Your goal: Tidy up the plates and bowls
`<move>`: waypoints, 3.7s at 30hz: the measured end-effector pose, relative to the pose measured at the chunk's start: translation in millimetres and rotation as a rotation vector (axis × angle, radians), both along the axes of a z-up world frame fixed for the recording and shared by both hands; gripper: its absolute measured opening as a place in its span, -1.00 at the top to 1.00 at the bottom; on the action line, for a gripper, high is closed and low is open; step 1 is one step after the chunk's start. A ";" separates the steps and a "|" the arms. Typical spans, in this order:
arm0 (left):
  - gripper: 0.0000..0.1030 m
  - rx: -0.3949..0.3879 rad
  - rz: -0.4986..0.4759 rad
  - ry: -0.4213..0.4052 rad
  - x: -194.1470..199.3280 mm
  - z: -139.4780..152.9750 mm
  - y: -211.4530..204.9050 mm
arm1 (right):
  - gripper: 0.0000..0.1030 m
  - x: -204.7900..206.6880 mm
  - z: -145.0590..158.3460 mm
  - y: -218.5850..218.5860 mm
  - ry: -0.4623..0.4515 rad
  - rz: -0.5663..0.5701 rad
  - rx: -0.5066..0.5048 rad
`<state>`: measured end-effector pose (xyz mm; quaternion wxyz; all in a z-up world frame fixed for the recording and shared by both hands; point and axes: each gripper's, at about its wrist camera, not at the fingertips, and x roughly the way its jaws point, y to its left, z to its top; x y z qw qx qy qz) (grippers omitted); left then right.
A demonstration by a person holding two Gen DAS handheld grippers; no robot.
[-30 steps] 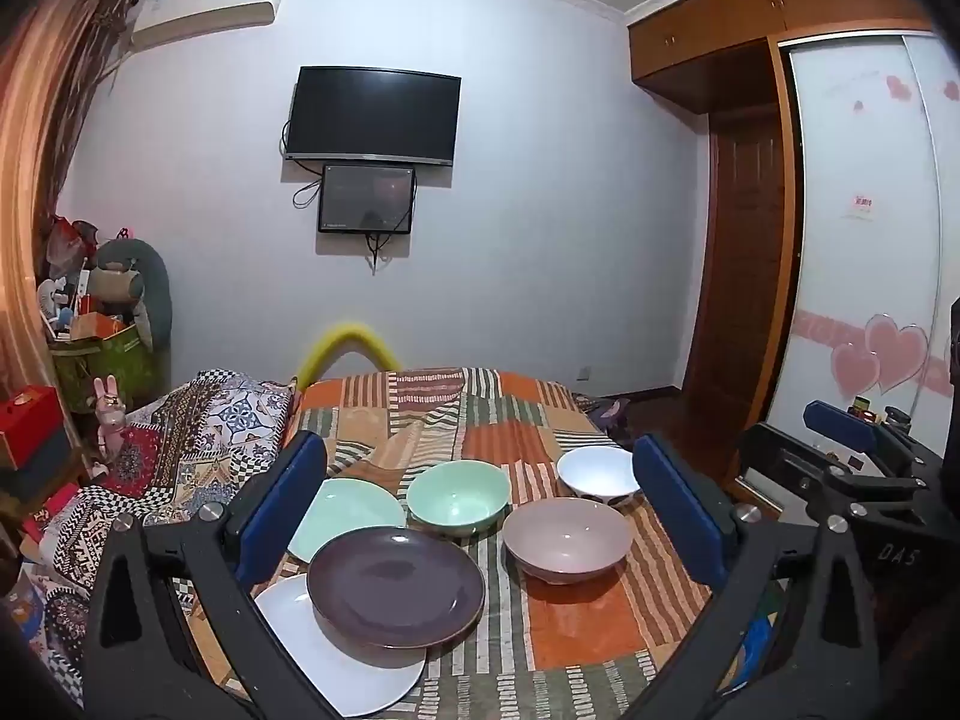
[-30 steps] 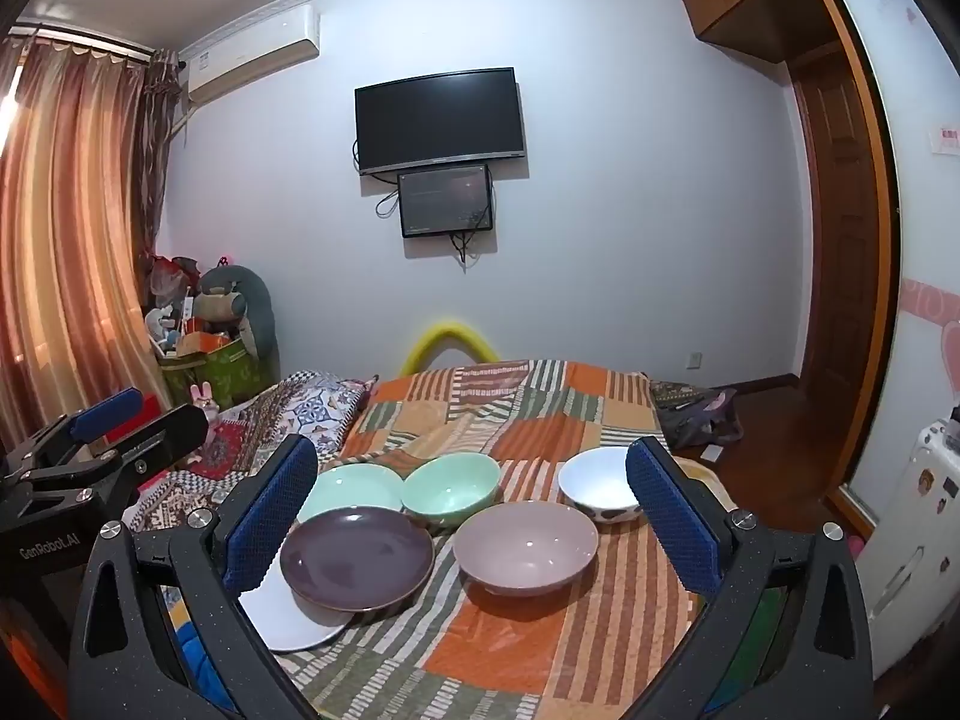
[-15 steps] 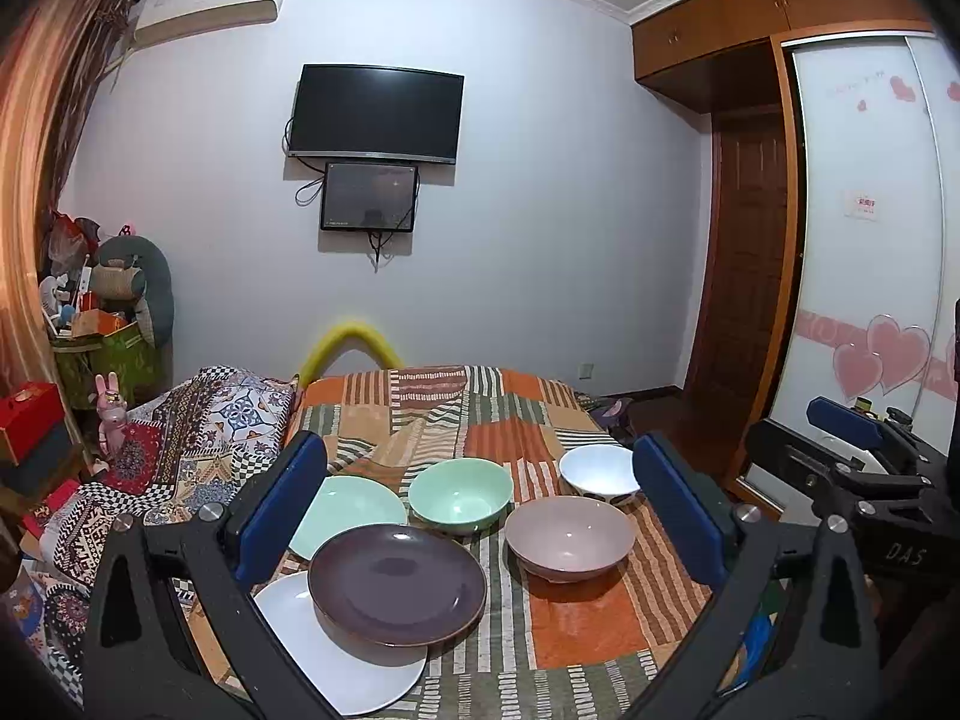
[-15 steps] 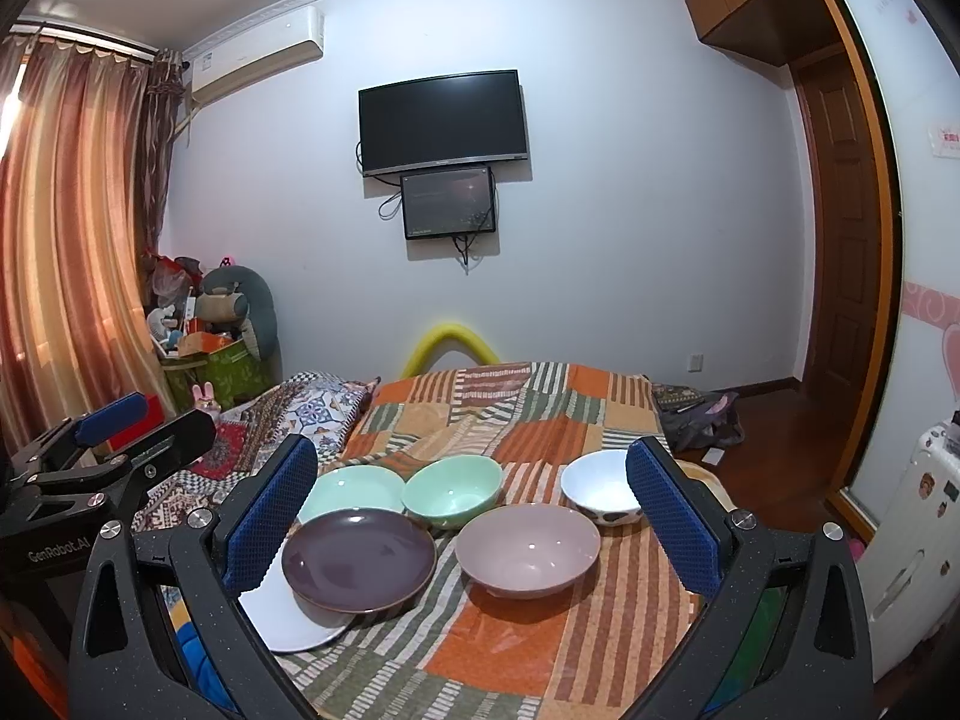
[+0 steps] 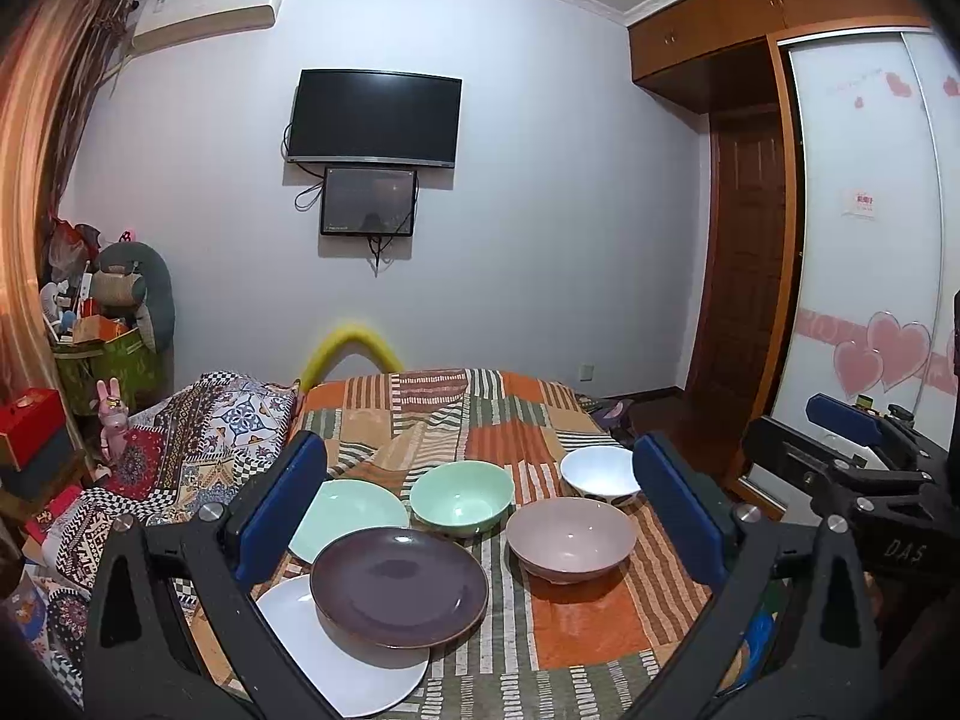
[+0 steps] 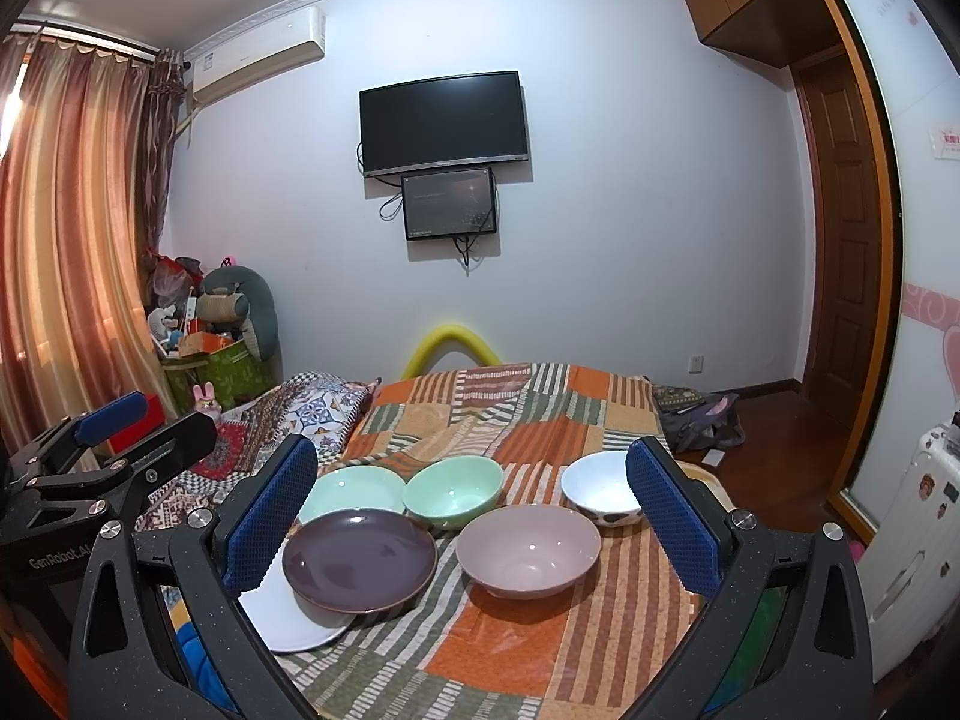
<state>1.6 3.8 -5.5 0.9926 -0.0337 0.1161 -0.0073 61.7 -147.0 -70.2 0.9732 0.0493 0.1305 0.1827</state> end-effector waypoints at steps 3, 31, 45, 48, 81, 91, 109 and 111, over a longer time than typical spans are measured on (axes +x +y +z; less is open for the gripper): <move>-1.00 -0.002 0.001 0.001 0.1 0.1 -0.1 | -0.99 0.1 0.1 -0.1 0.001 0.000 0.000; -1.00 -0.007 -0.004 0.005 2.6 0.1 1.5 | -0.99 0.5 1.1 1.8 0.005 0.005 -0.001; -1.00 -0.013 -0.007 0.016 8.2 -2.5 4.6 | -0.99 3.6 -1.6 2.6 0.013 0.009 -0.004; -1.00 -0.015 -0.005 0.024 11.1 -5.2 6.4 | -0.99 6.8 -4.2 3.3 0.025 0.013 0.000; -0.61 -0.111 0.186 0.399 104.9 -139.5 141.5 | -0.50 104.2 -103.8 71.6 0.408 0.140 -0.092; -0.38 -0.115 0.162 0.500 143.3 -176.6 163.8 | -0.21 125.1 -138.2 100.8 0.516 0.171 -0.161; 0.36 -0.161 0.111 0.641 195.7 -217.6 180.0 | 0.44 151.9 -177.6 127.1 0.669 0.182 -0.192; 0.43 -0.169 0.104 0.650 197.7 -220.9 181.3 | 0.50 155.3 -179.7 128.8 0.677 0.181 -0.192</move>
